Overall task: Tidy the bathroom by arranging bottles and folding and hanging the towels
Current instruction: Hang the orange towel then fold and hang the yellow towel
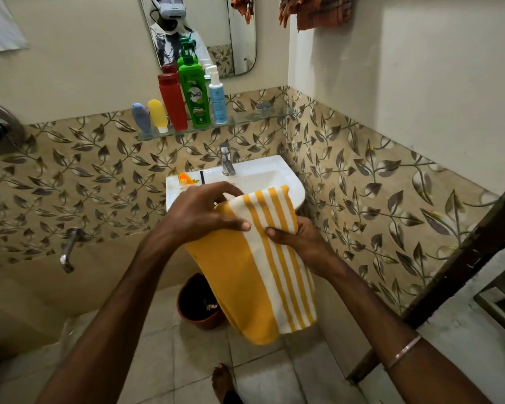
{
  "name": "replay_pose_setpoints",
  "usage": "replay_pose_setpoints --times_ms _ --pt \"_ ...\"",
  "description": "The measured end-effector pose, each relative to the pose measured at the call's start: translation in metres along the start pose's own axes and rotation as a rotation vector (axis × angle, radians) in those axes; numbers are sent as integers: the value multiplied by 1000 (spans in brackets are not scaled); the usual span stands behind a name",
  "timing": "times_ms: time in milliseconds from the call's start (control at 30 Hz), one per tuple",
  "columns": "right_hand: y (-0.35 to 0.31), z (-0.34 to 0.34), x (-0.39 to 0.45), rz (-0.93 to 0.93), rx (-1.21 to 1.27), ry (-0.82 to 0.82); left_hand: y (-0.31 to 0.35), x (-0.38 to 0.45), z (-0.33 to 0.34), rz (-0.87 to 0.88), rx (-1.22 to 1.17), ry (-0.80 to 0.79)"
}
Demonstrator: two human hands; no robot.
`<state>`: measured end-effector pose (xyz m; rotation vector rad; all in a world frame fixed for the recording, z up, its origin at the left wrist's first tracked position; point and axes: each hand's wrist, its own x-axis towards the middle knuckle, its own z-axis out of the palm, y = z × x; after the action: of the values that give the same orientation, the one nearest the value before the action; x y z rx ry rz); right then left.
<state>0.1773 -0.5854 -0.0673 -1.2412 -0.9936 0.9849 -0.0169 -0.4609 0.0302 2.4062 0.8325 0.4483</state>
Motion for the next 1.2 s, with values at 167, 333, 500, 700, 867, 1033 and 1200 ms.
replay_pose_setpoints --times_ms 167,333,500,700,867,1033,1200 --pt "-19 -9 5 13 75 79 -49 8 9 -180 -551 -181" --pt "-41 -22 15 -35 182 216 -60 24 65 -201 -1209 -314" --pt "-63 -41 30 -29 259 369 -39 58 78 -212 -1247 -220" --pt "-98 -69 53 -127 10 557 -5 121 40 -16 -961 137" --pt "-151 -89 76 -273 -263 686 19 185 6 199 -855 242" --pt "-228 -100 94 -439 -644 870 57 255 -34 341 -828 347" --pt "-302 -97 109 -673 -709 1038 112 311 -74 514 -947 424"
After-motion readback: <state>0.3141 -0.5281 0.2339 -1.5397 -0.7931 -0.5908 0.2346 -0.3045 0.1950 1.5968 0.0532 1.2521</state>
